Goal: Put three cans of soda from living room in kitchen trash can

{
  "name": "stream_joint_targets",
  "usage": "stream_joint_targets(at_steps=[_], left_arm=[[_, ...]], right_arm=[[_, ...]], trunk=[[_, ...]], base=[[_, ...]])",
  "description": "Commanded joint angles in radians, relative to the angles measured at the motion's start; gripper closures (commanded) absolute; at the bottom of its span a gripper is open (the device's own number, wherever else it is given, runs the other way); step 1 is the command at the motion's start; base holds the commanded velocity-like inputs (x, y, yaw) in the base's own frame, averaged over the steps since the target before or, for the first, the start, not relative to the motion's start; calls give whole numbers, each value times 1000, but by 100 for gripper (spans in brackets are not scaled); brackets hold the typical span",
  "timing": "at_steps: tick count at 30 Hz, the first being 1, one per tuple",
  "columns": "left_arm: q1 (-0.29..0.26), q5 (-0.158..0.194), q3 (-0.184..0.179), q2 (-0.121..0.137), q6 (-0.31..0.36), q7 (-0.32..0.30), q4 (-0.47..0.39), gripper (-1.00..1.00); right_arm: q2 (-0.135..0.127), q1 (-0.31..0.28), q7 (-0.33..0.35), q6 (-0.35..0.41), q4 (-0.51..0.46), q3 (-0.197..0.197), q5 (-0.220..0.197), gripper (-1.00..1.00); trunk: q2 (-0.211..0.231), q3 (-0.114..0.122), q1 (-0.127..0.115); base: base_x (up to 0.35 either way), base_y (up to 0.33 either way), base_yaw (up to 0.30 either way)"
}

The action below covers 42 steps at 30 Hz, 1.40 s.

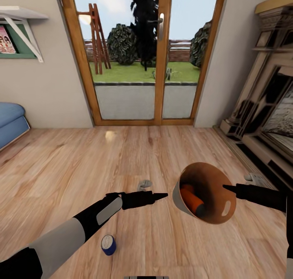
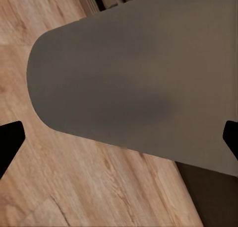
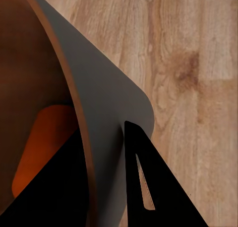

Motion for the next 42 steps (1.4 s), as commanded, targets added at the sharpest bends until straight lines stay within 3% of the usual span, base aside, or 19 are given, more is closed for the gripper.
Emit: stream_joint_targets(at_steps=[1,13,42], left_arm=[[0,0,0,0,0,0,0,-100],[0,0,4,1,-3,-1,0,-100],[0,-2,8,2,-3,-3,-3,-100]], right_arm=[[0,0,4,11,0,0,-14,100],[0,0,3,11,0,0,-14,100],[-1,0,3,11,0,0,-14,100]], trunk=[[0,0,0],[0,0,0],[0,0,0]], base=[[338,0,0],[313,0,0],[60,0,0]])
